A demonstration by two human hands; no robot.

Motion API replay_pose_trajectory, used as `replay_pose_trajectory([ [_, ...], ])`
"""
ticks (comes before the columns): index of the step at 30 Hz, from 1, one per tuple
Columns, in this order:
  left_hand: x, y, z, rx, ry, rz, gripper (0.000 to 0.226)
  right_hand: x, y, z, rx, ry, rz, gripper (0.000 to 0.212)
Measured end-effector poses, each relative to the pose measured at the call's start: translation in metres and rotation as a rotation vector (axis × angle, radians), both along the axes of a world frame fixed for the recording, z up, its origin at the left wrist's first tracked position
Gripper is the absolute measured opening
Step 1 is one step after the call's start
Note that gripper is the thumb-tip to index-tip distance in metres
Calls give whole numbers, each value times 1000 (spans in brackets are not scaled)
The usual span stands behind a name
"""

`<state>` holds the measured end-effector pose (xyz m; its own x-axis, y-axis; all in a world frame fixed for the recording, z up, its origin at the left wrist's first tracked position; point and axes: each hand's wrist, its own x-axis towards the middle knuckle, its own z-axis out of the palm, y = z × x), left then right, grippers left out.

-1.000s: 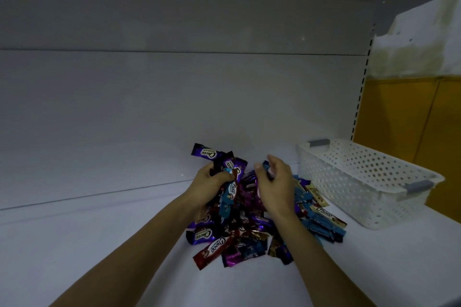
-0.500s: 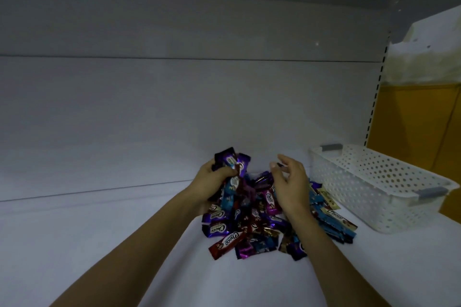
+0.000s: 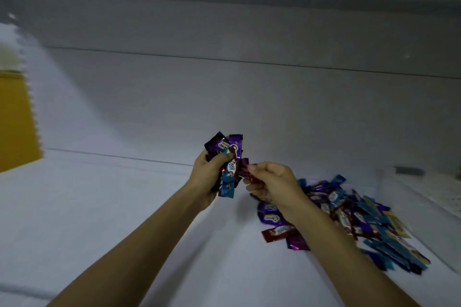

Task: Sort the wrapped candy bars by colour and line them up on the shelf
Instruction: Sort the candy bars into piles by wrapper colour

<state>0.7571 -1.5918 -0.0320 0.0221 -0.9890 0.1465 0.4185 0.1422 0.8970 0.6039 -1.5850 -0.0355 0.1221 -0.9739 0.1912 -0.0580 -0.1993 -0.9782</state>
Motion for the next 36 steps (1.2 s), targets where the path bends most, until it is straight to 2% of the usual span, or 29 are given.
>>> replay_pose_trajectory([
  [4, 56, 7, 1, -23, 63, 123, 17, 68, -11, 9, 28, -30, 4, 12],
  [10, 166, 7, -29, 32, 50, 268, 21, 184, -35, -15, 164, -108, -23, 14],
  [16, 250, -2, -44, 84, -50, 234, 24, 229, -68, -37, 269, -225, -214, 12],
  [18, 264, -11, -45, 88, -70, 191, 24, 235, -78, -42, 263, -210, -290, 13],
  [22, 287, -33, -43, 91, -186, 102, 20, 234, -98, -55, 96, 119, -459, 11],
  [25, 300, -48, -48, 76, -253, 30, 26, 225, -105, -64, 37, 302, -468, 9],
  [28, 305, -60, -61, 48, -247, -9, 31, 216, -113, -64, 25, 487, -445, 34],
  [31, 308, -70, -68, 26, -173, -24, 29, 201, -112, -51, -11, 820, -513, 35],
  [34, 308, -74, -72, 26, -127, -6, 28, 191, -100, -37, 171, 1001, -321, 56],
  [36, 307, -75, -72, 21, -121, 4, 30, 192, -93, -34, 264, 1071, -181, 58],
])
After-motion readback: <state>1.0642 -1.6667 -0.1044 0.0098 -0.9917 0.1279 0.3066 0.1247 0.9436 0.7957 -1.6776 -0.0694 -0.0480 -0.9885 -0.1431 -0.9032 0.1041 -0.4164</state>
